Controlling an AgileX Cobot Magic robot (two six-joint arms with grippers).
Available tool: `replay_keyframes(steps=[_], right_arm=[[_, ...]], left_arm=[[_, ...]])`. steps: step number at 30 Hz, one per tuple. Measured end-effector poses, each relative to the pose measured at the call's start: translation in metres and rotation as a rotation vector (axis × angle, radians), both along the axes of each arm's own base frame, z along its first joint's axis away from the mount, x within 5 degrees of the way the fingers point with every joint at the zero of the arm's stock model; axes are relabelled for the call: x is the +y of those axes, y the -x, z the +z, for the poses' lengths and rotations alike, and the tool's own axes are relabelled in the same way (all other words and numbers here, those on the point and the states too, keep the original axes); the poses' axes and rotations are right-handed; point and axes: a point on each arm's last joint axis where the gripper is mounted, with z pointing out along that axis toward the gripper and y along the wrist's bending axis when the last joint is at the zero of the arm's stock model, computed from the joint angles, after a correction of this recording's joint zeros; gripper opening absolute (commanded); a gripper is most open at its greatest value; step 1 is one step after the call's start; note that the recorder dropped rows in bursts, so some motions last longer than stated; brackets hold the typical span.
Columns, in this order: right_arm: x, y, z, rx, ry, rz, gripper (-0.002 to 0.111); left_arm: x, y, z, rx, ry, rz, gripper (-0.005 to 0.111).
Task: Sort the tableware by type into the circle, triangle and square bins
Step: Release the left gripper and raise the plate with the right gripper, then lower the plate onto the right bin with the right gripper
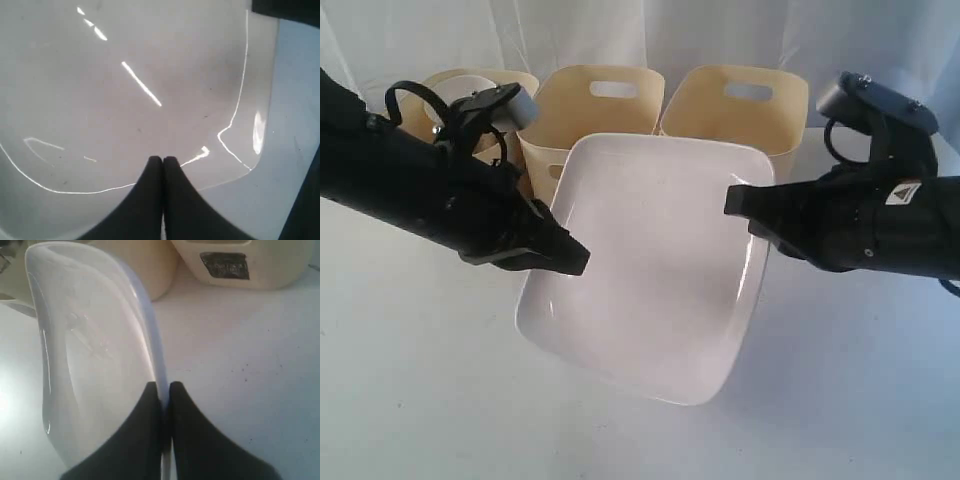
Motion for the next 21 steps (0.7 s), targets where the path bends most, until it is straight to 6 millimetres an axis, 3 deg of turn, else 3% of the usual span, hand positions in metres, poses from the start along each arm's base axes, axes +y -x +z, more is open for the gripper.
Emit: replay_keyframes(steps=[8, 16, 21], right_arm=[[-0.006, 0.005, 0.014, -0.087, 0.029, 0.015, 0.000], [-0.024, -0.009, 0.026, -0.172, 0.025, -0.082, 0.000], [-0.032, -0.023, 0.046, -0.261, 0.031, -0.127, 0.000]], left_arm=[[0.000, 0.000, 0.000, 0.002, -0.001, 0.002, 0.000], [0.007, 0.009, 0.017, -0.068, -0.001, 0.001, 0.000], [0.022, 0.016, 0.030, -0.117, -0.060, 0.055, 0.000]])
